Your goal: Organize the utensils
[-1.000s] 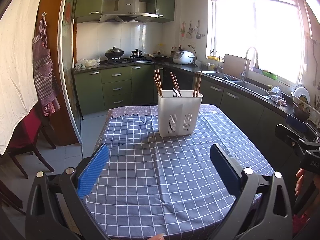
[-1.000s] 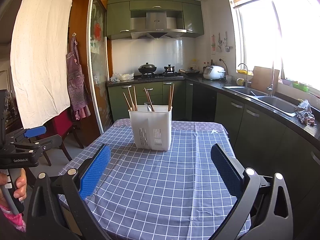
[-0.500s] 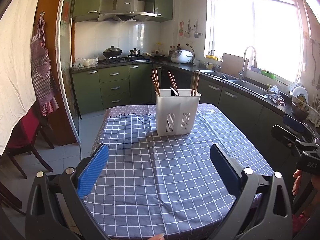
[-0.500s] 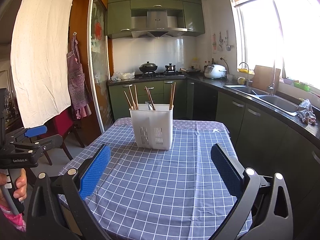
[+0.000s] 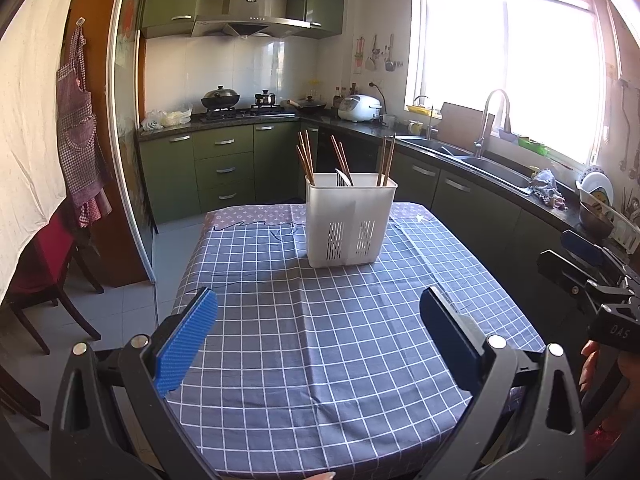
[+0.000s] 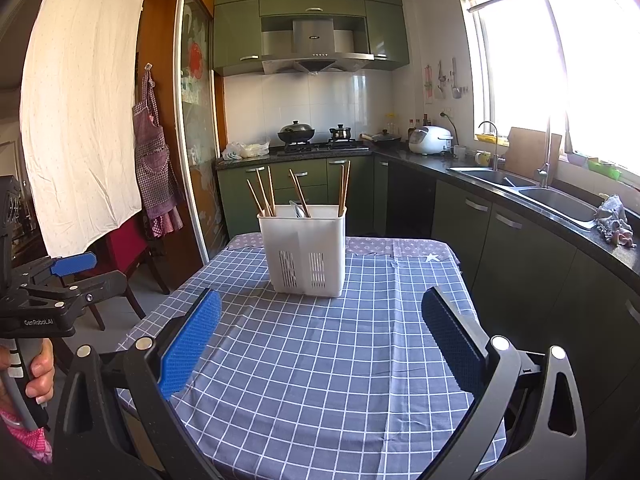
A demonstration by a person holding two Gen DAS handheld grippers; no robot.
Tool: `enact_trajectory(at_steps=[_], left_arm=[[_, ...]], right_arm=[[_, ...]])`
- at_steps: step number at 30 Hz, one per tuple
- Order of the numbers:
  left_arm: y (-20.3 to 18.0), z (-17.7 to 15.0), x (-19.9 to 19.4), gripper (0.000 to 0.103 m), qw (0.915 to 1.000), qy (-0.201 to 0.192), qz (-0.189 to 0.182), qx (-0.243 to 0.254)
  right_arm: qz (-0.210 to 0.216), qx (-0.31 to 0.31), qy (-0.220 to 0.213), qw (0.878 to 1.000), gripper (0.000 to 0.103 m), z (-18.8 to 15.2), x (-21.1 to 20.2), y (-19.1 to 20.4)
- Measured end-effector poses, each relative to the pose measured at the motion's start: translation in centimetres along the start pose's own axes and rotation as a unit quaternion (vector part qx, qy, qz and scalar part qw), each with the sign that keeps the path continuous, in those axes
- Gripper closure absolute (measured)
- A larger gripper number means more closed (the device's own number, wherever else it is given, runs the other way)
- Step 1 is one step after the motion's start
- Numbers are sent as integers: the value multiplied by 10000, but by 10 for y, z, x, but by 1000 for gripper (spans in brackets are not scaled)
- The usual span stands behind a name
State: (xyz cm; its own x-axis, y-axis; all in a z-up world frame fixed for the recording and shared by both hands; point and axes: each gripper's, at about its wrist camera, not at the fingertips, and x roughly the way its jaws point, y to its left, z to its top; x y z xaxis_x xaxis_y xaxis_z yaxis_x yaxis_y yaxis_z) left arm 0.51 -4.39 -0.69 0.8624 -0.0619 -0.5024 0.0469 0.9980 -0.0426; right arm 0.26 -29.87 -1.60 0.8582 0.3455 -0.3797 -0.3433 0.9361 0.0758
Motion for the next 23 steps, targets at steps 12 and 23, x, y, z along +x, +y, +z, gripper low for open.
enact_trajectory(at_steps=[12,23], left_arm=[[4,1,1,7,9994,-327,104,-5],[9,-2,15,7,9997,-39,228,-54]], right_arm=[[27,24,59,10000,4,-4,5,0],[12,82,120,9999,4,-5,11,-2]])
